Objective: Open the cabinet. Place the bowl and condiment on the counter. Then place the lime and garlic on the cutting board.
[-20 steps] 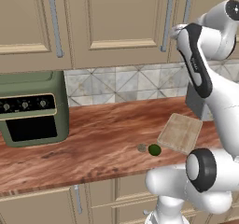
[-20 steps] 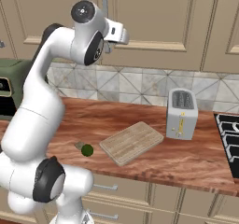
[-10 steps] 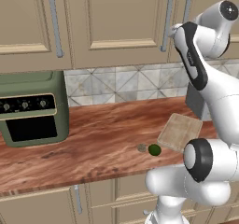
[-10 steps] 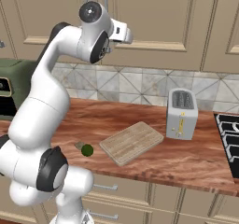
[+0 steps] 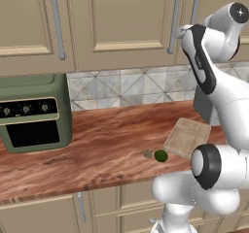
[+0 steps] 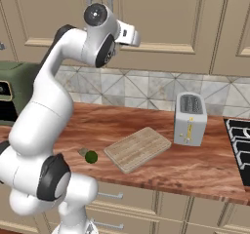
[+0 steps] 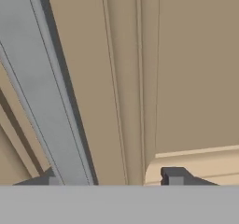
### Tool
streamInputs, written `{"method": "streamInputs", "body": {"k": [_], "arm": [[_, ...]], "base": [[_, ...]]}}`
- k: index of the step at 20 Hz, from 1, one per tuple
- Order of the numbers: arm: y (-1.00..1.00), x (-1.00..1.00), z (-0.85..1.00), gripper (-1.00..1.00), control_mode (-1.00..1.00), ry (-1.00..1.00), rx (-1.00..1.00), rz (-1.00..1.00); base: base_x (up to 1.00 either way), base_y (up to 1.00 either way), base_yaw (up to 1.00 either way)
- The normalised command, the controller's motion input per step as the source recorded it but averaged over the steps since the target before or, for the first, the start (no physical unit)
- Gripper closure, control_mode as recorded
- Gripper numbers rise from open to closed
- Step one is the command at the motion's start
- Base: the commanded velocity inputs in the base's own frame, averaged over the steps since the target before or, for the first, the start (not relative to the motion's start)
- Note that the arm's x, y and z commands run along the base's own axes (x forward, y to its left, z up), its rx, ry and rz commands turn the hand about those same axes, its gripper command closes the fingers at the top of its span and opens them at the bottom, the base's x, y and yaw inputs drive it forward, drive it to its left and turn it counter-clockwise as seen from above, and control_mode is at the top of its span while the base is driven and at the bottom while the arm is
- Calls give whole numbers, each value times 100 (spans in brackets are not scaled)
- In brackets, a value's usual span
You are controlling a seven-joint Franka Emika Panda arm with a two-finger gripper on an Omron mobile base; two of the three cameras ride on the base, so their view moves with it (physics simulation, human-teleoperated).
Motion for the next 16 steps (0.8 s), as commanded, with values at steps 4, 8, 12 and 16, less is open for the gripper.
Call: {"method": "streamInputs", "body": {"k": [4,8,12,16], "arm": [[-16,6,-18,100,-100,-2,0,0],[-32,-50,1,100,-100,-4,0,-8],[-63,-100,0,100,-100,8,0,-24],[-88,-100,0,100,-100,15,0,-29]], "base": [[0,0,0],[0,0,0],[0,0,0],[0,0,0]]}}
